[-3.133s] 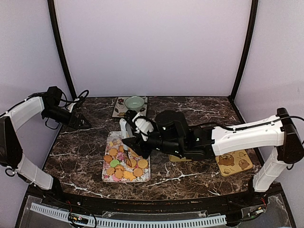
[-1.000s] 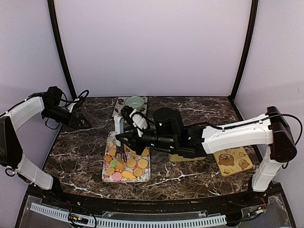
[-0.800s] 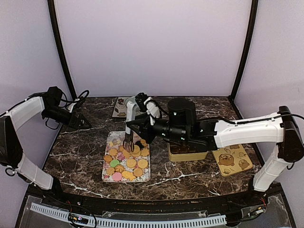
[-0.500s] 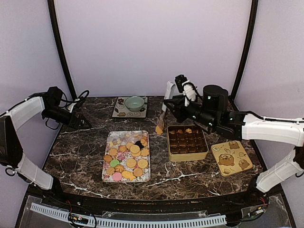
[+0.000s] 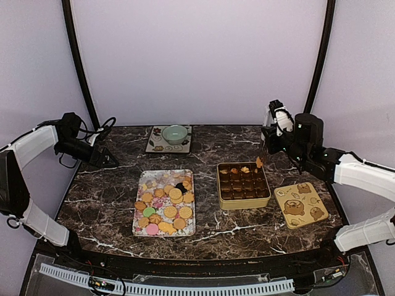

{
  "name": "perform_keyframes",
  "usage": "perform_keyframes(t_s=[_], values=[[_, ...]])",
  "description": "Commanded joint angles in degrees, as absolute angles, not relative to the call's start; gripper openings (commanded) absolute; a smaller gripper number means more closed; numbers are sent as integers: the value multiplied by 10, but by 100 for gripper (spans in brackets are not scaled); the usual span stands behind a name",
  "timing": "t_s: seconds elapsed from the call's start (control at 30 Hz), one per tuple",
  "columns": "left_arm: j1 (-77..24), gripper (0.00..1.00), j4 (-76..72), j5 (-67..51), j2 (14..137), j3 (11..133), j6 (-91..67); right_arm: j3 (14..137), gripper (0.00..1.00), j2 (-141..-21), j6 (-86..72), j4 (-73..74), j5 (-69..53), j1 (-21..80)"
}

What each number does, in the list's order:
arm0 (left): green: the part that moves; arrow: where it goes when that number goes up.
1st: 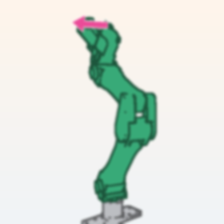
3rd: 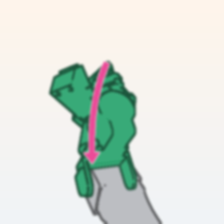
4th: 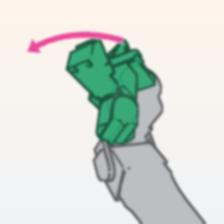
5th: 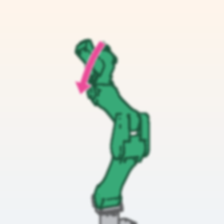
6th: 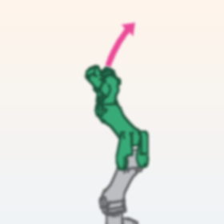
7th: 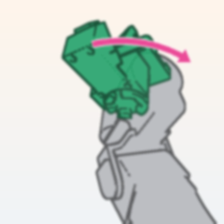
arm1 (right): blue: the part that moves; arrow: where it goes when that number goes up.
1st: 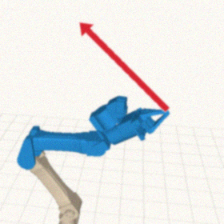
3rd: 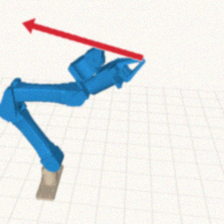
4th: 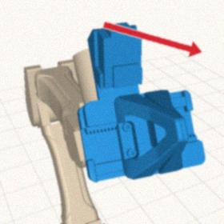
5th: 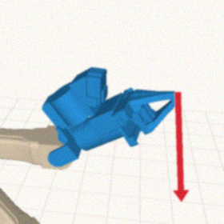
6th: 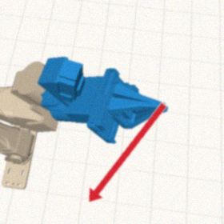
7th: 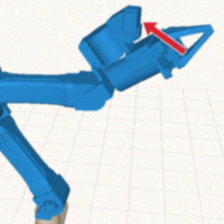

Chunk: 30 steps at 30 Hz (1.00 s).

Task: Pack the cookies
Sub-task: Place the fake cookies in the empty pocket of the box.

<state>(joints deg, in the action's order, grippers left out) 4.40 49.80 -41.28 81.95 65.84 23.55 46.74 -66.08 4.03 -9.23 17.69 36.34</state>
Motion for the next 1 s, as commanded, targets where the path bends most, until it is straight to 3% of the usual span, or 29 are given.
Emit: perform_keyframes(t_s=[0.0, 0.83, 0.87, 0.97], values=[[48, 96, 506, -420, 817, 662, 238, 461, 0, -657, 56, -117, 190, 351], [48, 97, 503, -419, 818, 661, 240, 475, 0, -731, 44, -152, 142, 332], [48, 97, 503, -419, 818, 661, 239, 477, 3, -732, 44, -152, 140, 332], [48, 97, 503, -418, 818, 661, 237, 484, 25, -732, 42, -149, 132, 332]])
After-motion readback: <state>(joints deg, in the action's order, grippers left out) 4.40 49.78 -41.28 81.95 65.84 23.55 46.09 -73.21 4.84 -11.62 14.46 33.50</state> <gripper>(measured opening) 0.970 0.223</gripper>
